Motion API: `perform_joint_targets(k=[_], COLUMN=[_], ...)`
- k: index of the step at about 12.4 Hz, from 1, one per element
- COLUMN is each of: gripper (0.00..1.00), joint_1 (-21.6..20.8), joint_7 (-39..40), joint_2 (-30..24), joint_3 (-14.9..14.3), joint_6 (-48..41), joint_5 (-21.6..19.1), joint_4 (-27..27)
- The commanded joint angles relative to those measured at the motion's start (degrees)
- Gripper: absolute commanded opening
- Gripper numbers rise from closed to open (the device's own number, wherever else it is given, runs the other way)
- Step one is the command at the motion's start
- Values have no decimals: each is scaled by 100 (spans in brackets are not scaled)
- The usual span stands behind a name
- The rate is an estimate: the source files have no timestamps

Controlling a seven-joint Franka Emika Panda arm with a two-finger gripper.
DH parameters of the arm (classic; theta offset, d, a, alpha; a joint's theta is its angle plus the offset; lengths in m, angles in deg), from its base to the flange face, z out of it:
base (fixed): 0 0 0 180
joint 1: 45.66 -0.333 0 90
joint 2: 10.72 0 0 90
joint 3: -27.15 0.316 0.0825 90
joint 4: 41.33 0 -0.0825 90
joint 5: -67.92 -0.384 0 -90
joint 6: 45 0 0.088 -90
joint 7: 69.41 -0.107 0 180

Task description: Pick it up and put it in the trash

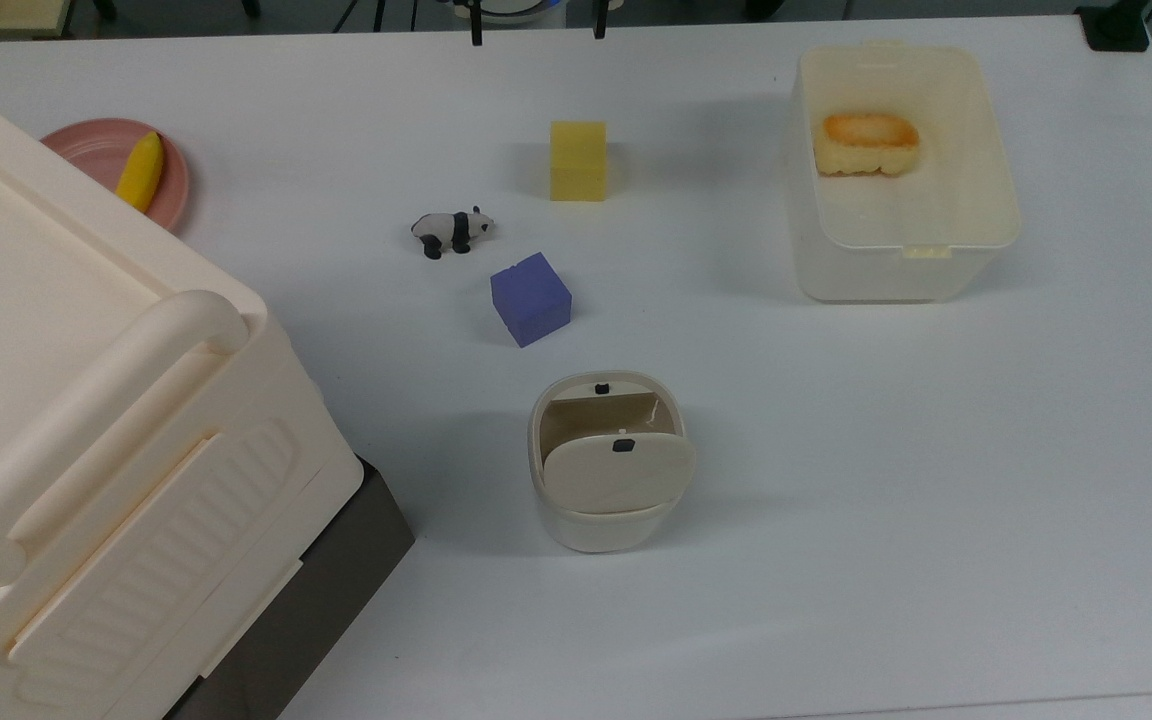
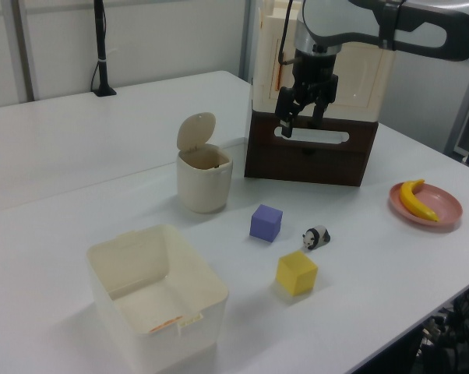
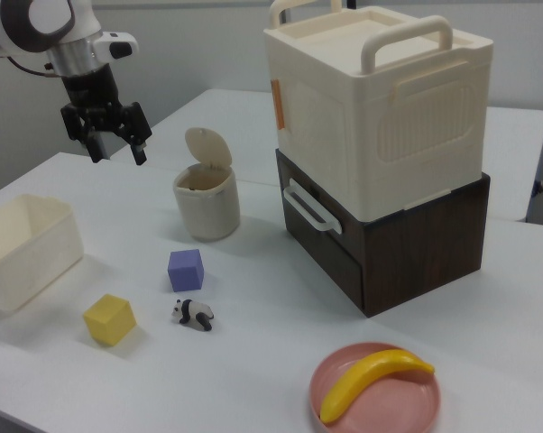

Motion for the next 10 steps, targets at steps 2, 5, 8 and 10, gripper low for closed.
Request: perform_joint_targets(k=[2,5,8,10], gripper=[100,100,100,100], joint_1=[-4,-4,4,4], joint_7=[-63,-55,-28,-20], joint_2=[-146,-147,-147,-147], joint_3=[121,139,174,209], joint_6=[-170,-170,-178,-178], joint_5=[-61,-52,-52,-52], joint_4=[-27,-27,-27,-36])
